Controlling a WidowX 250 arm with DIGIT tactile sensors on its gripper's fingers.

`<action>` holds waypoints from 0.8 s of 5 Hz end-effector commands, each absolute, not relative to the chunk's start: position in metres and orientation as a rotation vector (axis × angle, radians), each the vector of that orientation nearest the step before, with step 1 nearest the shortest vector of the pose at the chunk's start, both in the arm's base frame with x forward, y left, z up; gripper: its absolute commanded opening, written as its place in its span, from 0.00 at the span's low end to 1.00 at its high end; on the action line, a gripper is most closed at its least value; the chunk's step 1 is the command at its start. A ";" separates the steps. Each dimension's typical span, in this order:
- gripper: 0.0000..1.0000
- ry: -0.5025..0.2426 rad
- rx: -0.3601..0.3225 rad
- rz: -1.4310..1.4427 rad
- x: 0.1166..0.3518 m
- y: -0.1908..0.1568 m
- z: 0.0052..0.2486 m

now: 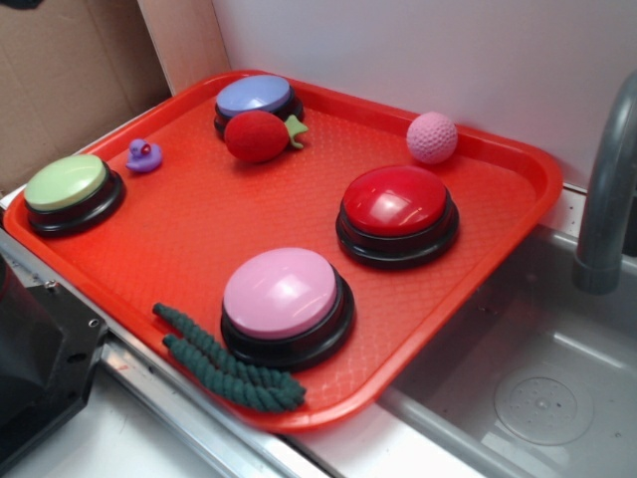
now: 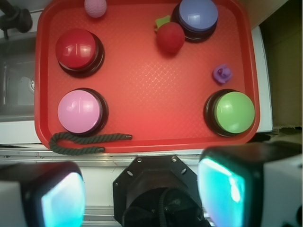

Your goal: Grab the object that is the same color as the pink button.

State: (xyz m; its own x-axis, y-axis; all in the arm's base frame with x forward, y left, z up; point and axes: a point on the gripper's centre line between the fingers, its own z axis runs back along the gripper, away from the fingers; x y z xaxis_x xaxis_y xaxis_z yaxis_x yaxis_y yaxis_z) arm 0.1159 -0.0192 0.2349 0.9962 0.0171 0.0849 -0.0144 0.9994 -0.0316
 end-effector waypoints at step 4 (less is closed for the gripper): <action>1.00 -0.218 -0.129 0.107 0.238 -0.058 0.143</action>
State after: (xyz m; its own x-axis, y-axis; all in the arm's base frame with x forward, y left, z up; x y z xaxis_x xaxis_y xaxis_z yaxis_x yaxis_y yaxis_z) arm 0.2330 -0.0563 0.1304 0.9795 0.1096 0.1690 -0.0892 0.9882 -0.1243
